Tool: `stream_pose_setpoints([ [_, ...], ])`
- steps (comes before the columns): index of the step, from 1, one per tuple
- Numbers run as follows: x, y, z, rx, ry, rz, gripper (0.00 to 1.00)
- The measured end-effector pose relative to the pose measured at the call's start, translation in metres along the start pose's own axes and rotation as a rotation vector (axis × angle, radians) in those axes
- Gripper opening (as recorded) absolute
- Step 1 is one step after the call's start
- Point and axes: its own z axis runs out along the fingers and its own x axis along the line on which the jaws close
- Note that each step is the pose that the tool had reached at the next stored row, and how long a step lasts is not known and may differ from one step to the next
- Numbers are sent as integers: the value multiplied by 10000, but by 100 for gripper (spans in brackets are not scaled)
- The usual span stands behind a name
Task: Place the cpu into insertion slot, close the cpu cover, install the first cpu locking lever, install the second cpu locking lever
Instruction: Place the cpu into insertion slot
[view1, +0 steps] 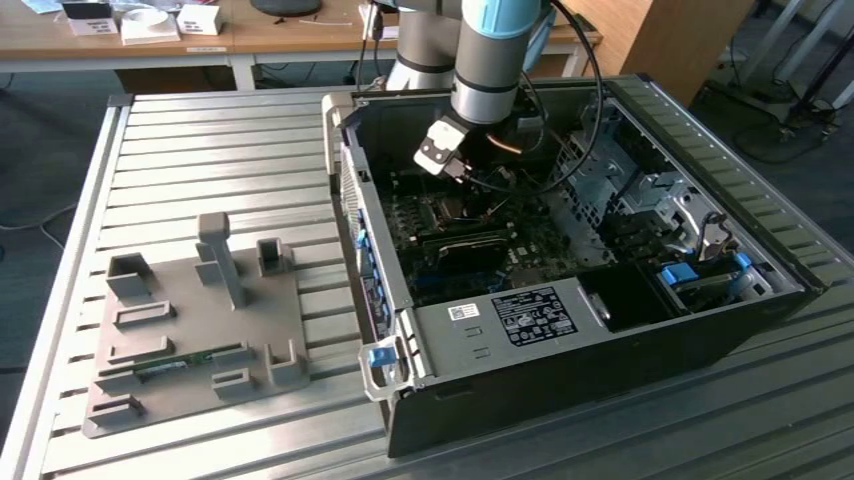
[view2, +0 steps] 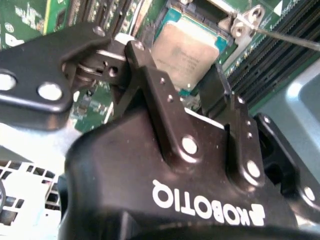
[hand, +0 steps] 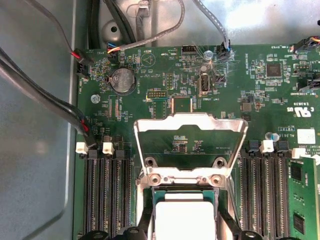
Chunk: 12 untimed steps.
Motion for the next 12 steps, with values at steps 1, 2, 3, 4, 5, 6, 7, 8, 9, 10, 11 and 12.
stream_pose_setpoints([
  [1, 0, 0, 0, -1, 0, 0, 61],
  [2, 0, 0, 0, 0, 0, 0, 61],
  [3, 0, 0, 0, 0, 0, 0, 61],
  [4, 0, 0, 0, 0, -1, 0, 61],
  [5, 0, 0, 0, 0, -2, 0, 61],
  [6, 0, 0, 0, 0, -3, 0, 61],
  [7, 0, 0, 0, 0, -6, 10, 61],
  [8, 0, 0, 0, 0, -12, 33, 61],
  [9, 0, 0, 0, 0, -19, 66, 61],
  [10, -1, 0, 0, 0, -26, 103, 61],
  [11, -1, 0, -1, -1, -34, 143, 61],
  [12, -1, 0, -1, -1, -41, 181, 61],
])
